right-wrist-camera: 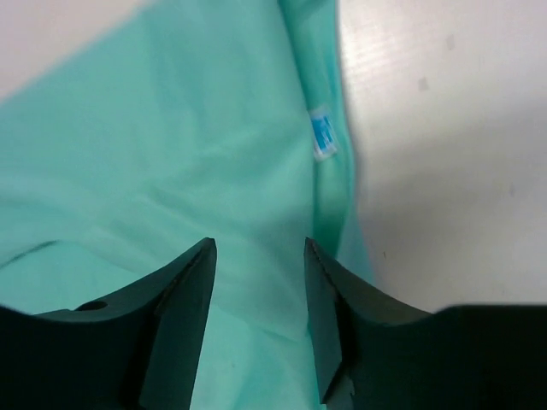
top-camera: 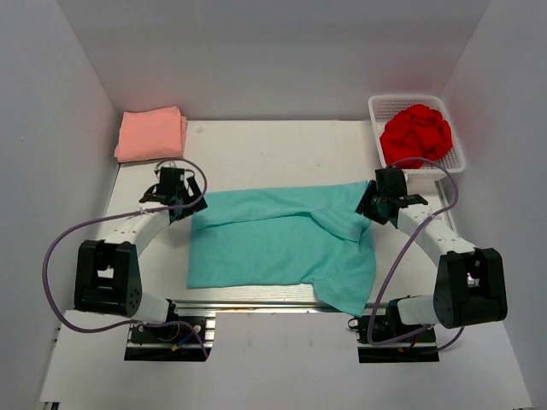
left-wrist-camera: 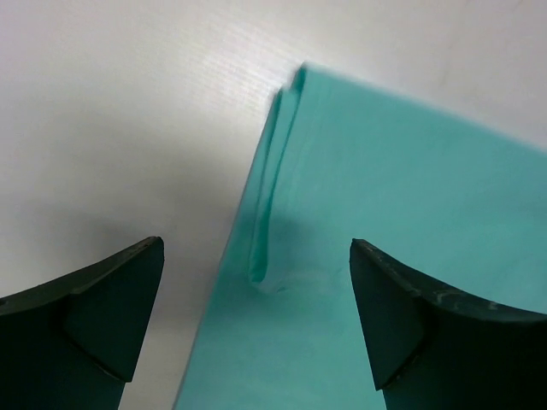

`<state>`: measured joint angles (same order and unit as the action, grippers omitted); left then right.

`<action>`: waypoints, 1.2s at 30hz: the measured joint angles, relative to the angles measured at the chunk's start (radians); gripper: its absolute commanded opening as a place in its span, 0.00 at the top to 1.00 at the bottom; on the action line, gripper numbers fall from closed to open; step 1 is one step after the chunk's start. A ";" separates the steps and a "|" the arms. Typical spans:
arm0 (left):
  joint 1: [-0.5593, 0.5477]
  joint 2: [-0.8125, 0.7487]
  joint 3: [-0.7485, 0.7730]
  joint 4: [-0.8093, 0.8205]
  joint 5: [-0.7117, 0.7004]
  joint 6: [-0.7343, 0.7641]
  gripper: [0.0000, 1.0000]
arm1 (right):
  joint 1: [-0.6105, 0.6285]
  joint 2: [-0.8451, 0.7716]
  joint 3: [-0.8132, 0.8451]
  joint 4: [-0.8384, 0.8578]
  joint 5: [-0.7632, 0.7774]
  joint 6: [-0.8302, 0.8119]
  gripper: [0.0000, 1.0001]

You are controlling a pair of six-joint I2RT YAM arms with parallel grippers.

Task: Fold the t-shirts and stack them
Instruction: Fold the flattened tshirt in 1/3 of the way

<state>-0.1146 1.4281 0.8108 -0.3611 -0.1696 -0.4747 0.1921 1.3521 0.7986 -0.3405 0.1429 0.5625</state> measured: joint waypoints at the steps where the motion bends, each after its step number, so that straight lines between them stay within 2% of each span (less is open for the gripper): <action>1: 0.000 0.000 0.034 -0.006 -0.009 -0.002 0.01 | 0.000 0.000 0.027 0.017 0.000 -0.019 0.36; 2: 0.000 0.000 0.058 -0.003 -0.011 -0.002 0.01 | 0.000 0.000 0.042 0.034 -0.001 -0.026 0.36; 4: 0.000 -0.003 0.099 0.015 0.006 0.002 0.01 | 0.001 -0.001 0.061 0.084 -0.019 -0.051 0.28; 9: 0.000 0.045 0.150 0.108 0.148 0.023 0.01 | 0.003 0.039 0.091 0.208 -0.125 -0.075 0.28; 14: 0.000 0.243 0.218 0.175 0.300 0.042 0.01 | 0.004 0.214 0.168 0.348 -0.211 -0.064 0.28; 19: 0.003 0.364 0.229 0.197 0.383 0.053 0.01 | 0.001 0.405 0.219 0.369 -0.222 -0.044 0.28; 24: 0.013 0.398 0.254 0.208 0.370 0.055 0.01 | -0.025 0.483 0.251 0.362 -0.195 -0.019 0.28; 30: 0.014 0.458 0.327 0.205 0.343 0.053 0.01 | -0.068 0.607 0.407 0.340 -0.200 0.007 0.30; 33: 0.018 0.519 0.405 0.207 0.338 0.047 0.01 | -0.075 0.662 0.486 0.325 -0.213 0.000 0.30; 36: 0.030 0.616 0.538 0.196 0.335 0.044 0.01 | -0.077 0.762 0.643 0.259 -0.235 -0.029 0.30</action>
<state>-0.0845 2.0438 1.3487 -0.1646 0.1654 -0.4309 0.1150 2.1139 1.4418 -0.0811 -0.0917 0.5335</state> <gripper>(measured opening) 0.993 0.700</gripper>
